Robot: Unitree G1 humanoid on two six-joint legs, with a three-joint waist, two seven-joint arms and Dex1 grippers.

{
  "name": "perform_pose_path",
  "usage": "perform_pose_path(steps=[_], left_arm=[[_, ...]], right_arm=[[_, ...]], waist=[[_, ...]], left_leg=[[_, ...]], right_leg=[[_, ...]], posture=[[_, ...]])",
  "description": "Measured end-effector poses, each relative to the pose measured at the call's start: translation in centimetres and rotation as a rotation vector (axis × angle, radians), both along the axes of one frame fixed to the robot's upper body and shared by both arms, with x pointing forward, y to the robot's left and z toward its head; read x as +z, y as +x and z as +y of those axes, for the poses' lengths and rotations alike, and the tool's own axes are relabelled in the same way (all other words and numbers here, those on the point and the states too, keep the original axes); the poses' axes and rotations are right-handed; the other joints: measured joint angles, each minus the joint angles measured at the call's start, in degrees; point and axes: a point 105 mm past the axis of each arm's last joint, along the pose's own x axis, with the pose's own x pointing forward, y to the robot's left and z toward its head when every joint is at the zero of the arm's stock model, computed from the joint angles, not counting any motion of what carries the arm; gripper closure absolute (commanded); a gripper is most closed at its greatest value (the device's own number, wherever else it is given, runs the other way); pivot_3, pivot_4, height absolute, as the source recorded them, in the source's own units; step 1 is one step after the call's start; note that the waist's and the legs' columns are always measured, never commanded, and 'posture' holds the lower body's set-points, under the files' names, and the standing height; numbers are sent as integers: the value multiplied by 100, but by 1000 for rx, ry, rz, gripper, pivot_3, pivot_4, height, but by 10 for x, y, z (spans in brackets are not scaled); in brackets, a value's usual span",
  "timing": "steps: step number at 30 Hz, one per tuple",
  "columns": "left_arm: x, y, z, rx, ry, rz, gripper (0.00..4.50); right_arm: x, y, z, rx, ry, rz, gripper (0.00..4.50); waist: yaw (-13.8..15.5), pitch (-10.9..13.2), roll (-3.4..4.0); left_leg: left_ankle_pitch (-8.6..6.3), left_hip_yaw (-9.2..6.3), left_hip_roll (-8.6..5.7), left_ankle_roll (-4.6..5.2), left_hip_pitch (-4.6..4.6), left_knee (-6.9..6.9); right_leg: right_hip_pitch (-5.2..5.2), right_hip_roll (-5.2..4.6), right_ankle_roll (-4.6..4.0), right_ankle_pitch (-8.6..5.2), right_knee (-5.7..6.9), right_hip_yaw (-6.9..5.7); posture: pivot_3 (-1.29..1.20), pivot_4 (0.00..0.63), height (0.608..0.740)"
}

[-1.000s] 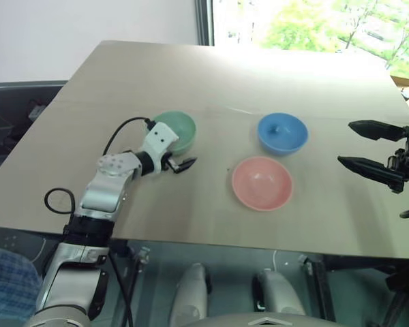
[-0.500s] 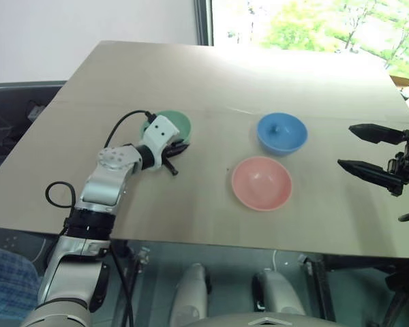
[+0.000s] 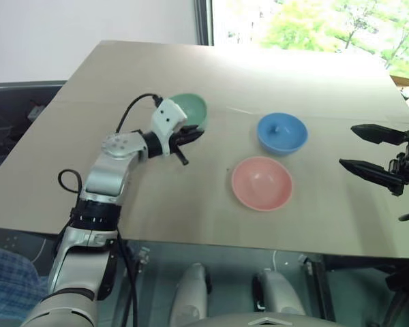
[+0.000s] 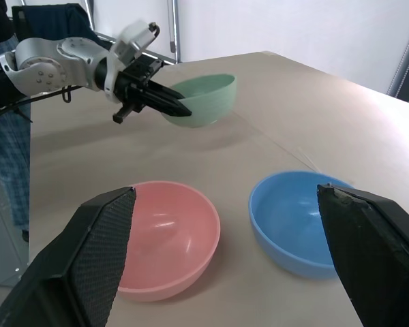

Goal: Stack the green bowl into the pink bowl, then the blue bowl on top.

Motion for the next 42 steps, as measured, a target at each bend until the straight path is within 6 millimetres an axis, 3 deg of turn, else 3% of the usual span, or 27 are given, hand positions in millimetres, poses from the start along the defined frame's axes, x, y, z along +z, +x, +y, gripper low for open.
perform_pose_path(steps=[4,6,15,22,31,32,34,37,42], left_arm=[[7,-26,-27,-217,63,-49,4442],[4,-50,-47,-396,144,-80,4442],[-5,-83,-78,-708,257,-129,4442],[-5,-91,-88,-824,296,-177,4442],[-7,-101,-89,-887,255,-101,4442],[-6,-103,-90,-893,247,-96,3854],[-6,-104,-91,-897,238,-87,3375],[-4,-105,-91,-905,215,-75,2051],[-1,-105,-90,-904,199,-76,279]], right_arm=[[-1,0,0,-1,1,3,0],[-1,0,0,0,2,3,0],[-1,0,-1,1,3,5,0],[-5,-1,-2,-7,2,23,0],[-10,-3,-3,-15,0,40,0],[-10,-3,-3,-17,0,41,0],[-10,-3,-3,-18,0,39,0],[-10,-3,-3,-18,0,39,0],[-10,-3,-3,-17,-1,38,0]], waist=[[5,0,0],[6,-1,1],[9,-1,1],[8,-1,1],[5,-1,2],[7,-1,2],[6,-1,2],[5,-1,2],[6,-1,2]], left_leg=[[0,0,0,0,1,1],[0,1,0,0,2,1],[0,-1,0,0,1,3],[0,-1,0,1,2,5],[0,-3,0,1,2,6],[0,-3,0,1,1,6],[0,-3,0,1,2,6],[0,-3,0,1,2,6],[0,-3,0,1,2,6]], right_leg=[[1,0,0,0,2,0],[1,0,0,0,1,1],[2,2,0,0,0,1],[2,2,0,0,1,2],[2,3,1,0,3,2],[2,3,1,0,3,2],[2,3,1,0,2,2],[2,3,1,0,3,2],[2,3,1,0,3,2]], posture=[[0,150,740],[0,150,740],[0,150,740],[0,150,740],[0,150,740],[0,150,740],[0,150,740],[0,150,740],[0,150,740]])
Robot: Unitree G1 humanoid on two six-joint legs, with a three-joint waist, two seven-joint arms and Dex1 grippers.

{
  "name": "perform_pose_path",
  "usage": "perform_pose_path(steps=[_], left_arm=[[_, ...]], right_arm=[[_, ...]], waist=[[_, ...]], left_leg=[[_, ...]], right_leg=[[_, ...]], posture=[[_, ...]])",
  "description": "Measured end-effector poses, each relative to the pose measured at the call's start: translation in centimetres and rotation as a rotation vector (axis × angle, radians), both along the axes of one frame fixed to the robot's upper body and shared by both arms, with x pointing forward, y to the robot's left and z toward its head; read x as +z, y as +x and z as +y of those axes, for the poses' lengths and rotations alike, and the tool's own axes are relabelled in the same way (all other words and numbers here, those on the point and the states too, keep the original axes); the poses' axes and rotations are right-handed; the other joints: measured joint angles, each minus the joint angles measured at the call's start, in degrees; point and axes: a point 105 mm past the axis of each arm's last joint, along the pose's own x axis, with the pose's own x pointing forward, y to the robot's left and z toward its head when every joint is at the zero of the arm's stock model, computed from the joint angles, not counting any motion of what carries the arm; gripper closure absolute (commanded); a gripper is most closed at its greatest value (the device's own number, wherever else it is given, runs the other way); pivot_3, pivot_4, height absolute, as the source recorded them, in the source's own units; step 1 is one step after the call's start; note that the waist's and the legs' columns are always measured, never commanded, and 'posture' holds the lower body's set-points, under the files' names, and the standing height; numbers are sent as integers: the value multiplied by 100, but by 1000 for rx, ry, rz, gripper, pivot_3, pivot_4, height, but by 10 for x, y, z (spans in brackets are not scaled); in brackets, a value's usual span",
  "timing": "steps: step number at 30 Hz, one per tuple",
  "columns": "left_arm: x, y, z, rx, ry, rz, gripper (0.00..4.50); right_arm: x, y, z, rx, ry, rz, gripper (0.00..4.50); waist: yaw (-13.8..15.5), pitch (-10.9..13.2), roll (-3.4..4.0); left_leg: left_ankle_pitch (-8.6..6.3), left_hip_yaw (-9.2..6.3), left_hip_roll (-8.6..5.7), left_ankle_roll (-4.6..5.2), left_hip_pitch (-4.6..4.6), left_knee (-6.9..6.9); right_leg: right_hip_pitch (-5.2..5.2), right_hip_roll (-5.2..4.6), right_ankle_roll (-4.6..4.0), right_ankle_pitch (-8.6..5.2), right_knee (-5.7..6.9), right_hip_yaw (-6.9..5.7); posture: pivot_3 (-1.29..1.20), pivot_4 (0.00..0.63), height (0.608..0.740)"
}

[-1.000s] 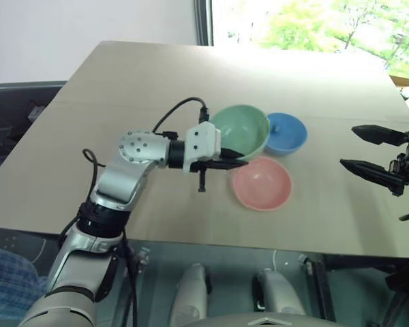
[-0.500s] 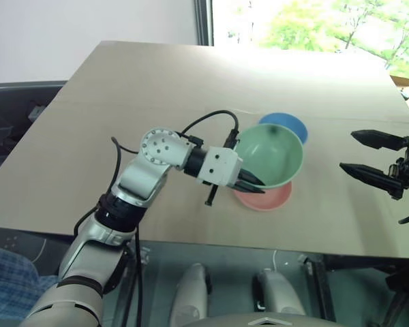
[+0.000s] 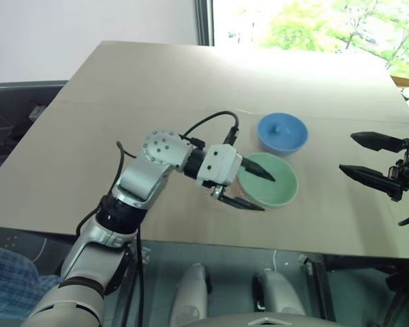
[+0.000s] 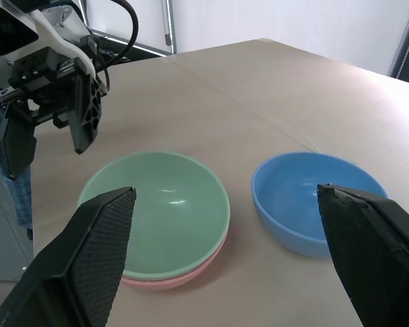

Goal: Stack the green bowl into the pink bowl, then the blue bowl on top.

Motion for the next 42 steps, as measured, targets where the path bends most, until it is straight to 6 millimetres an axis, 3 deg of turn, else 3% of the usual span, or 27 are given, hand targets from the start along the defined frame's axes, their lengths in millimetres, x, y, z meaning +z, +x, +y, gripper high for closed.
perform_pose_path(steps=[1,6,11,15,22,31,36,42], left_arm=[[1,0,1,3,-7,1,56],[13,8,2,76,-119,69,56],[19,34,15,296,-221,155,56],[22,62,42,533,-321,237,56],[32,78,92,756,-472,312,56],[37,70,113,776,-574,372,56],[42,55,121,746,-609,361,56],[37,46,126,764,-610,361,56]], right_arm=[[0,0,0,0,0,0,0],[0,0,0,1,-2,0,0],[-6,9,-5,-59,-49,-2,0],[-17,29,-18,-175,-131,-11,0],[-25,56,-4,-162,-284,-59,0],[-32,88,21,-35,-532,-174,0],[-55,99,48,93,-591,-154,0],[-63,125,67,137,-686,-177,0]], waist=[[0,0,0],[0,0,0],[-13,0,0],[-26,0,0],[-58,0,1],[-84,1,1],[-135,1,1],[-154,3,4]], left_leg=[[0,0,0,0,0,0],[0,-1,0,0,0,0],[0,-1,0,0,3,3],[0,-1,0,0,1,3],[1,1,1,-1,3,2],[1,3,2,-2,-1,-3],[10,6,2,-18,1,-2],[12,6,3,-20,3,-2]], right_leg=[[0,0,0,0,0,0],[0,0,0,0,0,0],[1,0,0,0,3,0],[0,0,0,0,3,-1],[0,-1,0,0,3,-1],[-3,-2,-1,0,-1,-2],[-3,-3,-1,1,0,-1],[-4,-2,-2,1,3,-1]], posture=[[0,150,740],[0,150,740],[0,150,740],[0,150,740],[0,150,740],[0,150,740],[0,150,740],[0,150,740]])
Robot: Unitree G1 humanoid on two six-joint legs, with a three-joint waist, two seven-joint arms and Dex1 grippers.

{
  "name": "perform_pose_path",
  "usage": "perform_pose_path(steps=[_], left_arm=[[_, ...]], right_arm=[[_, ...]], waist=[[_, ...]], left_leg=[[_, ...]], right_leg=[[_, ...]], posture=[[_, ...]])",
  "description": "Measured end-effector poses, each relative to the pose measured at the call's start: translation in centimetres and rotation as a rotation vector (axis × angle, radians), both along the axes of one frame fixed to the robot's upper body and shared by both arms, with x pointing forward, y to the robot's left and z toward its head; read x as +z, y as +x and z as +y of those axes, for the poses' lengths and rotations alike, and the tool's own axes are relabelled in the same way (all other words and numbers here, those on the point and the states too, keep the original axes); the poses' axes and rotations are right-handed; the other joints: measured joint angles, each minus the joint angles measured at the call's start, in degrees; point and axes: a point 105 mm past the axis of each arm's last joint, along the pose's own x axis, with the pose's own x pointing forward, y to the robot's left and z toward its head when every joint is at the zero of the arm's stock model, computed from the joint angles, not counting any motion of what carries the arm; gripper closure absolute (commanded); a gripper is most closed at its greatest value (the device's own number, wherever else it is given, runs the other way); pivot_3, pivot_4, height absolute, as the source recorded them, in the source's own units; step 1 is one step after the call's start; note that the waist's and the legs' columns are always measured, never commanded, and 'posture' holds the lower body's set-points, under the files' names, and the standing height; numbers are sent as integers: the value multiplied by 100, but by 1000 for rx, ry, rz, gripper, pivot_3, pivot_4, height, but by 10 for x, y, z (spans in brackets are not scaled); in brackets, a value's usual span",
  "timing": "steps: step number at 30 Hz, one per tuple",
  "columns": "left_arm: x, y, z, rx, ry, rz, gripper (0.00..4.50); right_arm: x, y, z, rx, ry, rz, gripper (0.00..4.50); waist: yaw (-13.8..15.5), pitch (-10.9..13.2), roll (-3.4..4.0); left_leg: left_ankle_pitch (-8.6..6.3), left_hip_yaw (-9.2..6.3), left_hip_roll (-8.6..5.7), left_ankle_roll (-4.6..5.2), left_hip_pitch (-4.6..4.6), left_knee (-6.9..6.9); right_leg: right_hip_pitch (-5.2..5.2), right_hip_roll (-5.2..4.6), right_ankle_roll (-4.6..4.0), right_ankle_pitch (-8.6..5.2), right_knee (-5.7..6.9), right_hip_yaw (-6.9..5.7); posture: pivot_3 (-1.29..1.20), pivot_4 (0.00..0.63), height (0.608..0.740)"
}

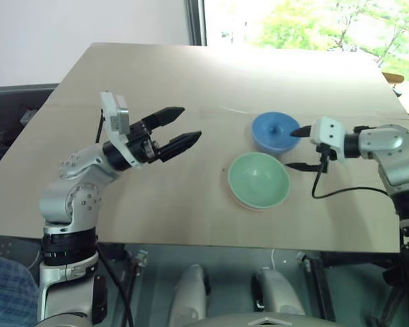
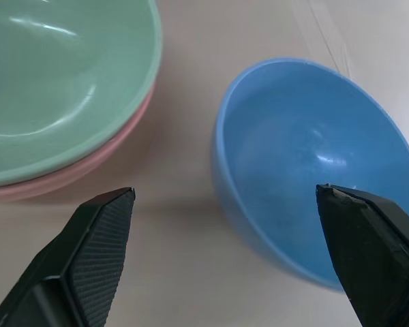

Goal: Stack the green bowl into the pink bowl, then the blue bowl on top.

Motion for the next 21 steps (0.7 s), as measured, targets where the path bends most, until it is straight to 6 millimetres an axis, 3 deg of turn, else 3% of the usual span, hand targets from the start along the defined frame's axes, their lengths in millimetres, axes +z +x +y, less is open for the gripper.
perform_pose_path(steps=[7,10,19,21], left_arm=[[6,-8,1,13,-9,-22,56],[6,-9,5,26,-20,-18,0],[3,-14,6,28,-13,7,0],[4,-14,5,21,-14,7,0]], right_arm=[[-18,13,15,30,-62,-1,0],[-20,15,20,49,-68,-1,705],[-26,16,20,70,-92,-7,4310],[-27,16,20,74,-95,-11,4490]], waist=[[19,1,-1],[0,1,0],[1,1,0],[0,1,1]], left_leg=[[3,1,-1,-5,-4,-3],[3,2,0,-5,-2,-4],[3,2,0,-5,-2,-4],[3,2,0,-5,-1,-4]], right_leg=[[-1,-3,0,0,-4,0],[-1,-3,-1,0,-1,0],[-1,-3,-1,0,0,0],[-1,-3,-1,0,-1,0]], posture=[[0,150,740],[0,150,740],[0,150,740],[0,150,740]])
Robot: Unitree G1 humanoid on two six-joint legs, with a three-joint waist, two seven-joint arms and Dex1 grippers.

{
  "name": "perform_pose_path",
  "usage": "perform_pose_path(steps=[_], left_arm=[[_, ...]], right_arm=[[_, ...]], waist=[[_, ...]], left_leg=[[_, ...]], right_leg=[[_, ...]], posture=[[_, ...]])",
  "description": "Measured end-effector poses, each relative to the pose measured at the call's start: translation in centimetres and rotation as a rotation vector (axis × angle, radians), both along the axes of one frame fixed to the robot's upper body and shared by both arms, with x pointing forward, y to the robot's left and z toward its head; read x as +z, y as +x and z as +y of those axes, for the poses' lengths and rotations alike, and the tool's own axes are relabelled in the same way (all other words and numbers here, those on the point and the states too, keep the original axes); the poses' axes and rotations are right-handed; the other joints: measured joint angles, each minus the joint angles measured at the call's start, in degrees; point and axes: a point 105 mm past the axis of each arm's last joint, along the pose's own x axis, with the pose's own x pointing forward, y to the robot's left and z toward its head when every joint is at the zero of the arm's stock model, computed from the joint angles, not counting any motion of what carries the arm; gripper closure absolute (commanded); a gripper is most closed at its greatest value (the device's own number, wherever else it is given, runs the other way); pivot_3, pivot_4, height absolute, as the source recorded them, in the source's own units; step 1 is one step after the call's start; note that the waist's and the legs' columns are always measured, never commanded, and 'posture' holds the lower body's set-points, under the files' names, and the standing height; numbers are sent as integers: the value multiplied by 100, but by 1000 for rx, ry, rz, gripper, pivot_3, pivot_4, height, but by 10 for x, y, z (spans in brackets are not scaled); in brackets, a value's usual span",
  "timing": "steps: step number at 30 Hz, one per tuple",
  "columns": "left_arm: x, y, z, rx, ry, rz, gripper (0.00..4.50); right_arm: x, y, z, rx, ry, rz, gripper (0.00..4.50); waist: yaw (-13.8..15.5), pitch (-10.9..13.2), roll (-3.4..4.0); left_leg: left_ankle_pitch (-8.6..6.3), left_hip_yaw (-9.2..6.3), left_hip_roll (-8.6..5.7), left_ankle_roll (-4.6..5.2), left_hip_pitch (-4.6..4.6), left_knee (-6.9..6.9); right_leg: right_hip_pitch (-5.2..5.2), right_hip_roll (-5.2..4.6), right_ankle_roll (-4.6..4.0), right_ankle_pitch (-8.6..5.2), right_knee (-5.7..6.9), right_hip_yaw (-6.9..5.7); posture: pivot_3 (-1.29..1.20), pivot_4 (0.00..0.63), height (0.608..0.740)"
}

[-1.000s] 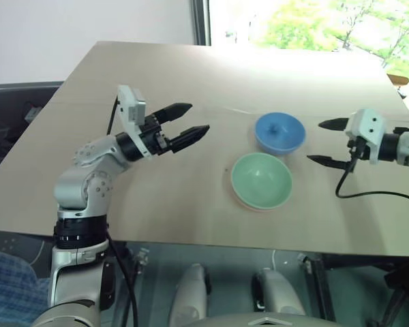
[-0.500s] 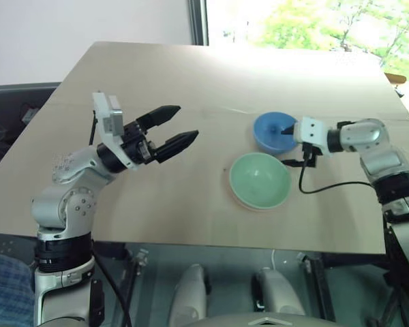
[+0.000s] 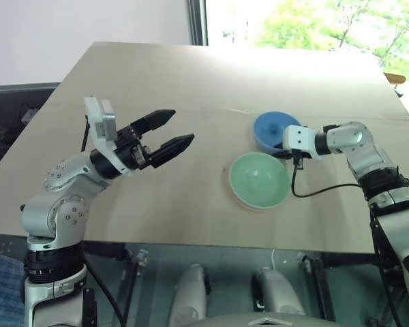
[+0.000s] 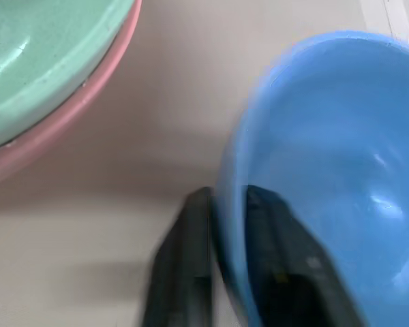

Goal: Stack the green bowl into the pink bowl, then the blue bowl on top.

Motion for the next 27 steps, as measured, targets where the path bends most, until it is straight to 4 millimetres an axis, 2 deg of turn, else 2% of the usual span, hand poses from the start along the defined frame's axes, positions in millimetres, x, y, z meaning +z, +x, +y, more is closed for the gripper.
perform_pose_path(steps=[8,13,15,17,18,19,24,27], left_arm=[[-5,-1,-6,-35,10,26,0],[-6,-3,-8,-69,33,36,0],[-6,-3,-11,-100,45,38,0],[-7,-1,-15,-144,59,49,0],[-6,0,-15,-154,61,49,0],[-3,2,-19,-188,72,46,0],[3,9,-28,-285,117,37,0],[9,14,-32,-340,147,22,0]], right_arm=[[2,0,-1,7,-10,-24,4490],[26,-2,-3,24,-11,-82,4490],[43,-7,-3,44,-21,-121,4490],[66,-21,2,97,-25,-174,4490],[72,-28,6,121,-22,-184,4490],[76,-44,13,170,-19,-171,4490],[65,-79,24,230,-21,-60,4490],[74,-97,35,264,-13,-47,4490]], waist=[[2,0,0],[2,3,4],[10,5,7],[36,7,9],[34,7,8],[42,6,7],[52,7,8],[30,7,8]], left_leg=[[0,1,0,0,-1,0],[0,2,0,0,-3,-3],[-1,3,0,2,-5,-3],[-3,2,0,5,-7,-4],[-4,-1,0,7,-8,-5],[-5,1,1,8,-8,-5],[-9,2,-1,15,-8,0],[-11,2,0,18,-7,0]], right_leg=[[0,0,0,0,-1,0],[-6,0,0,0,0,1],[-7,0,0,0,1,1],[-12,0,0,0,0,0],[-12,0,0,0,-1,-2],[-10,0,0,0,-1,-3],[-11,1,0,0,4,-2],[-11,2,0,-1,5,-1]], posture=[[0,150,740],[0,150,740],[0,150,740],[0,150,740],[0,150,740],[0,150,740],[0,150,740],[0,150,740]])
